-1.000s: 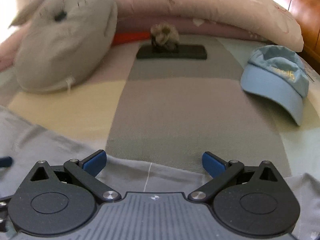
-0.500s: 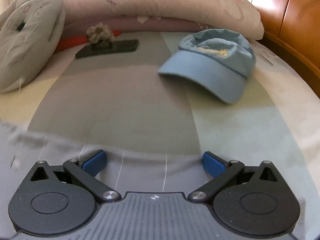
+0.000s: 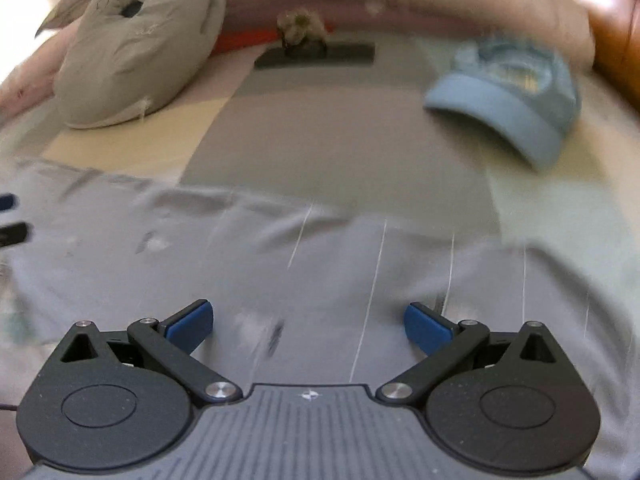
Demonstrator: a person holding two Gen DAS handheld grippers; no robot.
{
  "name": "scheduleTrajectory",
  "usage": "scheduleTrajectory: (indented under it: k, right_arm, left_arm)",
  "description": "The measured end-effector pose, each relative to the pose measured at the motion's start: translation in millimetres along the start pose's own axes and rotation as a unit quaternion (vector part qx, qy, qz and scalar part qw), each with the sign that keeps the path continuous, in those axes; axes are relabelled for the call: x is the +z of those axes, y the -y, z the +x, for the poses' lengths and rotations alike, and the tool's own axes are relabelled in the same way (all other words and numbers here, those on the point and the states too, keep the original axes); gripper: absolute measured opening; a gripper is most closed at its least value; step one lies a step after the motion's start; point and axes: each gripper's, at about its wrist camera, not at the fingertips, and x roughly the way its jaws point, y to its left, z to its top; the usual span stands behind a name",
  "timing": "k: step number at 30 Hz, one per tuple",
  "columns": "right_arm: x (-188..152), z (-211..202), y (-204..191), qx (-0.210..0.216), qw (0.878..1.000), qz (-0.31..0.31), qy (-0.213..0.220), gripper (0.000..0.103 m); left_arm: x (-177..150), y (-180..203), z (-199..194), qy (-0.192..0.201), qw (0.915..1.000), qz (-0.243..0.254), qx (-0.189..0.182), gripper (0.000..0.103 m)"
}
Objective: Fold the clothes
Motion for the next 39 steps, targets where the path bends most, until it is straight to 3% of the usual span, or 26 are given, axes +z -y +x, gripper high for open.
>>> scheduleTrajectory:
  k: [3, 7, 13, 17, 19, 23, 28, 32, 39]
  right_arm:
    - [23, 20, 12, -0.001, 1.0, 0.014, 0.021, 0.103]
    - [46, 25, 26, 0.016, 1.0, 0.011, 0.01, 0.103]
    - [12, -51, 41, 0.037, 0.998, 0.053, 0.009, 0.103]
    - [-41, -61, 51, 0.019, 0.995, 0.092, -0.036, 0.103]
    - [-52, -55, 51, -0.001, 0.996, 0.085, -0.018, 0.103]
    - [-38, -33, 55, -0.044, 0.996, 0.07, 0.022, 0.103]
    - [-14, -22, 66, -0.049, 0.997, 0.058, 0.011, 0.103]
    - [-32, -55, 73, -0.054, 0.996, 0.068, 0.036, 0.103]
    - [-48, -50, 116, -0.041, 0.996, 0.078, 0.025, 0.103]
  left_arm:
    - [0, 2, -9, 0.002, 1.0, -0.01, 0.001, 0.094]
    - [5, 9, -36, 0.016, 0.9997, -0.013, 0.011, 0.094]
    - [1, 19, -80, 0.018, 0.9993, -0.023, 0.023, 0.094]
    - [-7, 32, -97, 0.005, 0.9989, -0.04, 0.022, 0.094]
    - [-7, 43, -108, 0.002, 0.9989, -0.044, 0.012, 0.094]
    - [-3, 72, -127, 0.003, 0.9997, -0.025, 0.001, 0.094]
    - [2, 109, -147, 0.003, 1.0, 0.003, 0.0, 0.094]
    - [-1, 132, -161, 0.002, 0.9997, 0.024, 0.005, 0.094]
    - [-14, 157, -155, -0.022, 0.9993, 0.0, 0.03, 0.094]
